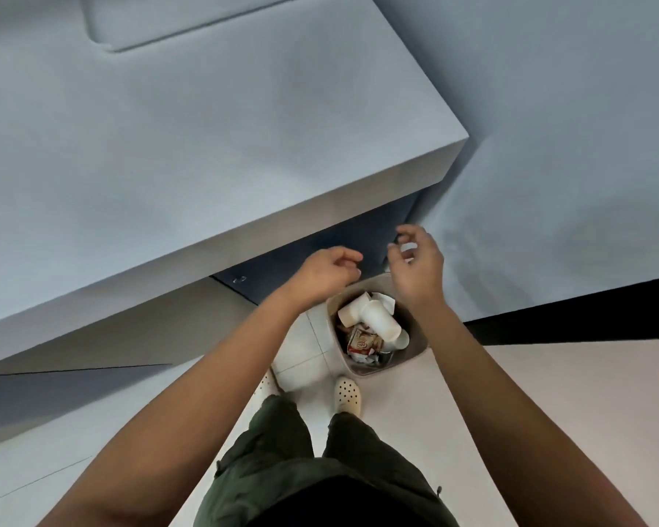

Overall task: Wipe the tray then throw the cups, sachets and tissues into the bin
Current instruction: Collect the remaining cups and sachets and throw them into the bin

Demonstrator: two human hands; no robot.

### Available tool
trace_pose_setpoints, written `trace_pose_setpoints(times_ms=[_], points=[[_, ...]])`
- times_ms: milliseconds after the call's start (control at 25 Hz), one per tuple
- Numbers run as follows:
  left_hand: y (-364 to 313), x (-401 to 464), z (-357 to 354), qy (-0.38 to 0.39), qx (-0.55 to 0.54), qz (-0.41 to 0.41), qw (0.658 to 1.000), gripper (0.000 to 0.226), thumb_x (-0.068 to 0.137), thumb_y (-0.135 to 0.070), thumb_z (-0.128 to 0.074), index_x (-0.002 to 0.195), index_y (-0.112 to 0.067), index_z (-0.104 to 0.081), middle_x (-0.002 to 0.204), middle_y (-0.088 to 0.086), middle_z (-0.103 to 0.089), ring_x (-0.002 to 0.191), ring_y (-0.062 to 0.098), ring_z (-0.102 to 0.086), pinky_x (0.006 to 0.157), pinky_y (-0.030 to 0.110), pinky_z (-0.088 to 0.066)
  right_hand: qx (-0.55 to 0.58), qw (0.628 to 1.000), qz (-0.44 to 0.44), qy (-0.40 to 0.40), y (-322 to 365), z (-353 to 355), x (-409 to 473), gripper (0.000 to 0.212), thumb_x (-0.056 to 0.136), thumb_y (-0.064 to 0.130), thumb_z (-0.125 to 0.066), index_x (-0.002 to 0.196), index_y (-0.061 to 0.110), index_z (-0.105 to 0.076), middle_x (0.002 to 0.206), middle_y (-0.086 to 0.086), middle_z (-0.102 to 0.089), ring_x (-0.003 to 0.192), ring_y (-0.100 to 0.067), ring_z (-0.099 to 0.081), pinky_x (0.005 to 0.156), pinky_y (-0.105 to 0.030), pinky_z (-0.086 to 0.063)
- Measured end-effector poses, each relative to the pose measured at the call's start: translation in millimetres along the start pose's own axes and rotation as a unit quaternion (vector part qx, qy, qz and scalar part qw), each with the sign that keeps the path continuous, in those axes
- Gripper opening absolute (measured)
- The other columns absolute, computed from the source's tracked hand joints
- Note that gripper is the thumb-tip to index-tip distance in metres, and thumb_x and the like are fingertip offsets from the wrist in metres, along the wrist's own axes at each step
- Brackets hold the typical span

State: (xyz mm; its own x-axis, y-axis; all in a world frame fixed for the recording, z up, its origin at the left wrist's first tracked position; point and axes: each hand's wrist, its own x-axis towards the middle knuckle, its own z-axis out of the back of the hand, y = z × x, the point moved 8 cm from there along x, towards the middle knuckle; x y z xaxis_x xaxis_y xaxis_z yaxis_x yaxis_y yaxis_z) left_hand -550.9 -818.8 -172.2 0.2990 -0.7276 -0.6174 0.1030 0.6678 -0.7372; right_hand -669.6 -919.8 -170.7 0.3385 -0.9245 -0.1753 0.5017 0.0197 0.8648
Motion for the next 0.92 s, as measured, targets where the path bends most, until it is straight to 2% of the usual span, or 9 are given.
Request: trace_pose_setpoints(times_ms=[80,160,240,320,400,520,600,680,920], points=[[-30.3,-21.7,26.4,-0.022,-0.014,-0.044,0.999,0.030,0.089,-0.014,-0.056,0.116,-0.024,-0.057,0.096,-0.010,-0.057,0.088,0.005,-0.056,0.070,0.020,-0.047,0.019,0.998,0.053,-0.018,52.4,1.6,3.5,0.027,0.086,0.011,-0.056,0.112,0.015,-0.058,0.105,-0.002,-0.057,0.078,-0.011,-0.053,0.066,-0.006,-0.042],[-50.8,-49.1,62.7,-0.063,-0.039,-0.084,0.994,0.029,0.087,-0.012,-0.056,0.113,-0.025,-0.057,0.095,-0.013,-0.057,0.088,0.004,-0.056,0.068,0.019,-0.048,0.036,0.993,0.107,-0.022,102.7,-6.3,-4.7,0.027,0.085,0.011,-0.055,0.111,0.016,-0.058,0.105,0.000,-0.056,0.081,-0.011,-0.053,0.066,-0.004,-0.041],[-61.5,-76.1,100.5,-0.105,-0.045,-0.118,0.986,0.031,0.086,-0.009,-0.055,0.113,-0.023,-0.060,0.099,-0.011,-0.059,0.089,0.003,-0.056,0.068,0.018,-0.048,0.045,0.988,0.146,-0.012,144.5,-22.0,-16.4,0.026,0.086,0.012,-0.055,0.111,0.018,-0.058,0.104,0.003,-0.053,0.085,-0.011,-0.053,0.067,-0.006,-0.042],[-56.5,-103.7,140.1,-0.143,-0.062,-0.142,0.977,0.030,0.086,-0.009,-0.054,0.112,-0.023,-0.061,0.099,-0.008,-0.061,0.090,0.005,-0.059,0.069,0.019,-0.049,0.042,0.983,0.181,0.007,179.0,-48.9,-33.5,0.026,0.086,0.013,-0.056,0.111,0.019,-0.058,0.103,0.006,-0.052,0.087,-0.014,-0.054,0.072,-0.014,-0.045],[-35.7,-136.5,186.9,-0.182,-0.086,-0.149,0.968,0.028,0.087,-0.009,-0.053,0.110,-0.023,-0.061,0.097,-0.008,-0.060,0.087,0.007,-0.061,0.070,0.021,-0.050,0.051,0.978,0.196,0.039,209.9,-91.2,-57.9,0.025,0.086,0.013,-0.057,0.110,0.019,-0.058,0.102,0.006,-0.053,0.087,-0.015,-0.054,0.072,-0.017,-0.045],[14.6,-187.6,260.5,-0.248,-0.123,-0.146,0.950,0.028,0.087,-0.005,-0.051,0.107,-0.022,-0.060,0.093,-0.007,-0.060,0.083,0.009,-0.061,0.067,0.020,-0.049,0.059,0.968,0.214,0.117,253.3,-173.4,-106.2,0.024,0.086,0.014,-0.057,0.110,0.019,-0.057,0.104,0.005,-0.055,0.087,-0.016,-0.055,0.071,-0.014,-0.044],[48.0,-218.8,300.5,-0.282,-0.137,-0.138,0.939,0.027,0.087,-0.005,-0.051,0.108,-0.020,-0.060,0.090,-0.008,-0.059,0.083,0.011,-0.060,0.065,0.020,-0.048,0.052,0.959,0.228,0.161,274.9,-224.0,-136.4,0.025,0.086,0.015,-0.058,0.110,0.018,-0.057,0.108,0.002,-0.056,0.088,-0.017,-0.056,0.073,-0.018,-0.045],[79.9,-247.6,335.7,-0.312,-0.149,-0.127,0.930,0.027,0.087,-0.006,-0.051,0.109,-0.019,-0.060,0.088,-0.008,-0.059,0.084,0.012,-0.059,0.064,0.020,-0.046,0.043,0.951,0.239,0.192,292.0,-267.1,-162.4,0.026,0.085,0.015,-0.058,0.111,0.017,-0.057,0.112,0.000,-0.056,0.089,-0.019,-0.057,0.074,-0.022,-0.045],[183.8,-324.0,420.1,-0.393,-0.205,-0.080,0.893,0.026,0.088,-0.007,-0.052,0.110,-0.018,-0.059,0.087,-0.009,-0.059,0.084,0.013,-0.058,0.069,0.023,-0.047,0.009,0.926,0.258,0.275,325.2,-370.3,-231.8,0.026,0.086,0.015,-0.056,0.113,0.018,-0.057,0.109,0.003,-0.053,0.089,-0.019,-0.056,0.075,-0.022,-0.042]])
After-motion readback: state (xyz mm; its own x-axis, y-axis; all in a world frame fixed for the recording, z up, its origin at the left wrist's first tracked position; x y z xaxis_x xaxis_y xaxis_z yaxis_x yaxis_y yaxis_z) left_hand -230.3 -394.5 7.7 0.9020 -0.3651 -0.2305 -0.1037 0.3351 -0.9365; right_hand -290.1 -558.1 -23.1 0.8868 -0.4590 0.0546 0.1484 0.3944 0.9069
